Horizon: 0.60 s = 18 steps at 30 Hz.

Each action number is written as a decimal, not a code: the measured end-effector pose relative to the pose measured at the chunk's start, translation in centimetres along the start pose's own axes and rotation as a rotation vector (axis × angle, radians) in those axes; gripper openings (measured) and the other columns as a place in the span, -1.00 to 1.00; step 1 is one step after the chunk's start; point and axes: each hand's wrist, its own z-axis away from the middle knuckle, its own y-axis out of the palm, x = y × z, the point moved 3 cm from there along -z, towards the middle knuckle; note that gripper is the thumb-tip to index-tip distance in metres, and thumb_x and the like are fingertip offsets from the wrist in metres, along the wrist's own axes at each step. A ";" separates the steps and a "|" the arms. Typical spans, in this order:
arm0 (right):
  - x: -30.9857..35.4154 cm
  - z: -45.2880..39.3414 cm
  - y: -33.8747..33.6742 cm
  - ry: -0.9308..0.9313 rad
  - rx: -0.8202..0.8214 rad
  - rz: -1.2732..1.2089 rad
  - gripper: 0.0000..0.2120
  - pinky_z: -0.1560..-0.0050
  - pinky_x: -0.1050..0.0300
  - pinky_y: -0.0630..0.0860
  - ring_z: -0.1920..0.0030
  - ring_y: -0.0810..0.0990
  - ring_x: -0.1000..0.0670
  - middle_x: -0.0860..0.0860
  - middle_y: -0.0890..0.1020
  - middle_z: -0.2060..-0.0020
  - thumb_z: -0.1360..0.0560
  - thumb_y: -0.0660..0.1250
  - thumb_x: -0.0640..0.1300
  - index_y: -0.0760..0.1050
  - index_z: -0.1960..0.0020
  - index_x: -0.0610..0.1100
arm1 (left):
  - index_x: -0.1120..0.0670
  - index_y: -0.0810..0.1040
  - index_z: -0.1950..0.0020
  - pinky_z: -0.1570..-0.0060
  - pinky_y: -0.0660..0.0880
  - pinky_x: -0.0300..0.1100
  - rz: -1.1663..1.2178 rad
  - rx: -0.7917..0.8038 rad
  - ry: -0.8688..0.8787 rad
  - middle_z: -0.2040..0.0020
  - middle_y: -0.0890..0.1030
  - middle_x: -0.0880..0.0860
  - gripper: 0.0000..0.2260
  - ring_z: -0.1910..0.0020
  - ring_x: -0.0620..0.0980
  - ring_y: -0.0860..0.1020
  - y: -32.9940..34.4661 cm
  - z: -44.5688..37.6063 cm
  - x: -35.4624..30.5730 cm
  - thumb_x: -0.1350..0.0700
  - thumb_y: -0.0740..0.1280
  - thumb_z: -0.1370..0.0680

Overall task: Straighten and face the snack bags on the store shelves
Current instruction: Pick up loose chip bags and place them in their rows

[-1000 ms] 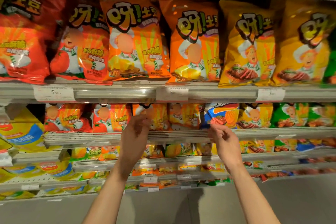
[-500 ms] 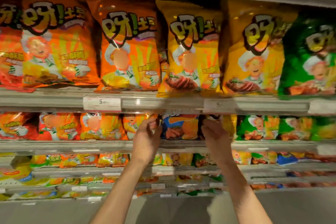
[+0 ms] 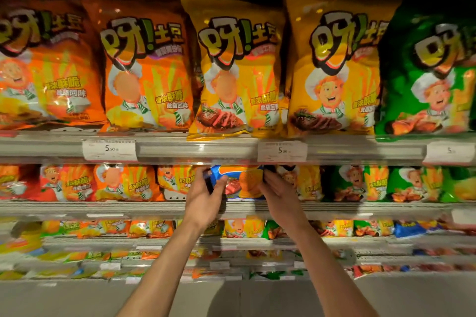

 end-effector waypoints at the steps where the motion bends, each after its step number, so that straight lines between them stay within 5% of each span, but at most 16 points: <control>1: 0.2 0.0 -0.1 -0.003 0.005 -0.005 -0.71 -0.26 0.30 0.48 -0.24 0.59 0.19 0.12 0.64 -0.24 -0.68 0.24 -0.18 0.52 -0.34 0.05 | -0.02 0.39 -0.20 0.11 0.41 -0.15 0.032 -0.007 -0.008 0.05 0.57 -0.18 -0.72 0.10 -0.14 0.56 -0.2 -0.1 -0.2 -0.10 0.37 -0.61; 5: 0.8 -0.5 -0.7 -0.037 -0.055 -0.044 -0.81 -0.05 0.35 0.53 -0.04 0.66 0.22 -0.04 0.69 -0.08 -0.64 0.28 -0.28 0.56 -0.22 -0.24 | 0.01 0.45 -0.13 0.05 0.55 -0.18 0.215 0.007 -0.046 0.03 0.64 -0.05 -0.78 0.15 -0.21 0.64 -1.2 -0.4 -0.9 -0.04 0.41 -0.59; 8: 1.4 -0.5 -0.8 -0.029 -0.064 -0.101 -0.80 0.01 0.43 0.51 0.04 0.64 0.32 -0.07 0.67 -0.06 -0.61 0.31 -0.30 0.53 -0.22 -0.31 | 0.05 0.46 -0.10 0.24 0.55 -0.31 0.287 0.023 -0.026 0.12 0.62 0.01 -0.80 0.24 -0.18 0.61 -1.9 0.1 -1.5 0.02 0.42 -0.60; 12: 1.8 -0.3 -0.4 -0.036 -0.010 -0.066 -0.45 -0.27 0.32 0.40 -0.32 0.46 0.28 0.18 0.54 -0.35 -0.53 0.39 0.13 0.38 -0.46 0.03 | -0.02 0.49 -0.13 0.15 0.65 -0.04 0.323 0.122 0.022 0.21 0.63 -0.15 -0.85 0.20 -0.15 0.62 -2.4 1.5 -1.6 0.07 0.40 -0.61; 14: 2.0 -0.1 0.0 -0.002 0.016 -0.099 -0.32 -0.36 0.29 0.33 -0.37 0.40 0.32 0.30 0.47 -0.38 -0.45 0.41 0.31 0.32 -0.49 0.16 | -0.08 0.50 -0.19 0.02 0.61 0.08 0.274 0.159 0.030 0.09 0.64 -0.03 -0.81 0.18 -0.15 0.60 -2.5 2.3 -1.1 0.02 0.41 -0.60; 18: 2.1 0.6 0.8 0.044 0.046 -0.109 -0.62 -0.21 0.45 0.35 -0.13 0.43 0.51 0.37 0.51 -0.20 -0.53 0.43 0.08 0.36 -0.25 0.31 | -0.20 0.50 -0.18 -0.07 0.59 -0.01 0.245 0.175 -0.014 -0.06 0.63 0.17 -0.80 0.03 -0.03 0.63 -2.9 4.0 -0.4 -0.06 0.41 -0.58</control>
